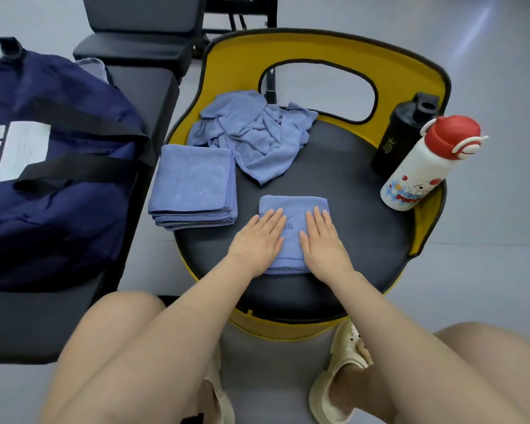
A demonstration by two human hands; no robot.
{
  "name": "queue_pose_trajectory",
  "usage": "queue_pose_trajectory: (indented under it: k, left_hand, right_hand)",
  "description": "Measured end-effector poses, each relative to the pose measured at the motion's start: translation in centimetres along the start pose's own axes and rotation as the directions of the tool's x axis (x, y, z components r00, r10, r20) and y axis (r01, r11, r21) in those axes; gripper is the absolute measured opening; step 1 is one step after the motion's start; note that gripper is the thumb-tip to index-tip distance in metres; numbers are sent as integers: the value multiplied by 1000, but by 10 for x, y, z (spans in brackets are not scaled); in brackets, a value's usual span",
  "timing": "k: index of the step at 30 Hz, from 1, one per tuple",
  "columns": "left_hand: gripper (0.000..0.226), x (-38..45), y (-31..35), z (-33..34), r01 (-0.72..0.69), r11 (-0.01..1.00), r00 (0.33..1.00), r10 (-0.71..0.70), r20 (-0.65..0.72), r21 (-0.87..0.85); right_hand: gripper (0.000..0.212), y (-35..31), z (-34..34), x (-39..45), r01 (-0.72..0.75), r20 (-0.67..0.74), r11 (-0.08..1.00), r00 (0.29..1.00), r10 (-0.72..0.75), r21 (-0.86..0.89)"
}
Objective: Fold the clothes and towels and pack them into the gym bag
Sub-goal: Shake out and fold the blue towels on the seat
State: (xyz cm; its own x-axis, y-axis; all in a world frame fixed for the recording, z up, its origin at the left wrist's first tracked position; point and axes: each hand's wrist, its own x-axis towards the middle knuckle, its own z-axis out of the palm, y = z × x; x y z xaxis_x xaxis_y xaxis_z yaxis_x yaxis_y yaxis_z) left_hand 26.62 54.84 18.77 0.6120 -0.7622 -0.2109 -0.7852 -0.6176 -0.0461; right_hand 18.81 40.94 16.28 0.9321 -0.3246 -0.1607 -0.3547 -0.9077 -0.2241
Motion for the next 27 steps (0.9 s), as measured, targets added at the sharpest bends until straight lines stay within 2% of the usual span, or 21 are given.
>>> queue_pose_trajectory:
  k: [6,9,14,20,22,24,25,27]
  left_hand:
    - [54,23,-21,-11,65,984,994,-78,71,165]
    - [54,33,-27,-16,89,971,989,-113,94,222]
    - [54,47,-41,-24,102,950,982,-143,121,297]
    - [54,63,-55,-30,120,940,972,-177,154,321]
    - [54,65,-57,-30,125,940,970,-183,159,318]
    - [54,67,-58,-29,124,942,970,-181,161,313]
    - [54,67,-58,-29,122,942,970,-180,164,312]
    - [55,67,-58,-30,117,944,969,-176,173,310]
  right_hand:
    - [56,-17,-4,33,20,11,1000,1000,-20,-5]
    - [64,-23,-5,48,30,10,999,1000,-30,-21]
    - [57,-31,-7,71,26,20,1000,999,-26,-13]
    - [57,-38,-6,95,30,11,1000,999,-30,-2]
    - [64,-39,-5,98,40,3,999,999,-40,-10]
    - [85,-39,-4,100,44,-18,999,999,-44,-6]
    - [85,-39,-4,100,40,-14,999,999,-41,-7]
    - [65,-39,-9,99,34,19,999,999,-34,-19]
